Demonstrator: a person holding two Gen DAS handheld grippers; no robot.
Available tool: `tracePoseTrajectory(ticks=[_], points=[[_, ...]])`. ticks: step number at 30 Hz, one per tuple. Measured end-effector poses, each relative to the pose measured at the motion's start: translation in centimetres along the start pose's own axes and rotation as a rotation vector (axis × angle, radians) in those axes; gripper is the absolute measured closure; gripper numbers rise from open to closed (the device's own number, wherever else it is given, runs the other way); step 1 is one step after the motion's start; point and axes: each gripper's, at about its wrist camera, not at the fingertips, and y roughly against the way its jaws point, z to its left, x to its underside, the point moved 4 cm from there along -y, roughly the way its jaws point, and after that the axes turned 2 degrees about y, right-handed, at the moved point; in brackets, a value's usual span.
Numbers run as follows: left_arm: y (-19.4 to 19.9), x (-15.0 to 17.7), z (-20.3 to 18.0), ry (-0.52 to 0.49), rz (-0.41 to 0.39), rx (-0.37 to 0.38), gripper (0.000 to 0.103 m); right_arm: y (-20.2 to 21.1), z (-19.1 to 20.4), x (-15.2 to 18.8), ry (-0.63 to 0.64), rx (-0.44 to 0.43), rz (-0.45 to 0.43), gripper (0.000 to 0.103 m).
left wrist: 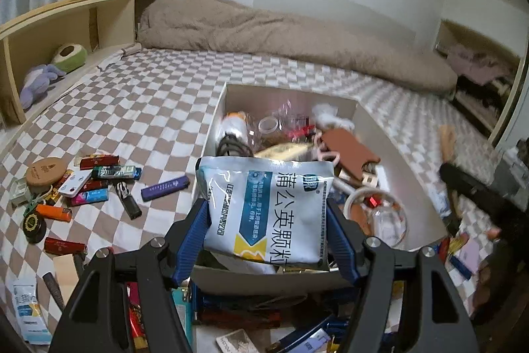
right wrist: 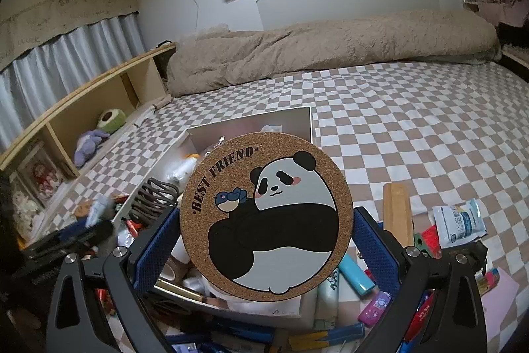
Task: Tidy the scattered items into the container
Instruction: 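Lower the white medicine packet into the box and open the left tool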
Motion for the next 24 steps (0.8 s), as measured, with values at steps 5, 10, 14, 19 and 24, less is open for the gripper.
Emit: tracePoseTrajectory(ticks=[5, 10, 14, 19, 24], points=[[-0.8, 0.6, -0.4, -0.015, 0.031, -0.032, 0.034, 0.2, -0.3, -0.2, -0.03, -0.014, -0.009, 0.003], [-1.2, 0.5, -0.3, -0.028, 0.047, -0.084, 0.006, -0.2, 0.0, 0.1, -0.051, -0.056, 0.006, 0.003], [-0.7, 0.2, -0.4, -0.039, 0.022, -0.099, 0.0, -0.4, 0.6, 0.4, -0.034, -0.076, 0.017, 0.003], [-0.6, -0.3, -0.5, -0.031, 0.01, -0.097, 0.0, -0.6, 1.2, 0.6, -0.02, -0.083, 0.025, 0.003], [-0.5, -1.3, -0.4, 0.002, -0.005, -0.081, 0.0, -0.9, 1.3, 0.7, -0.009, -0.089, 0.03, 0.003]])
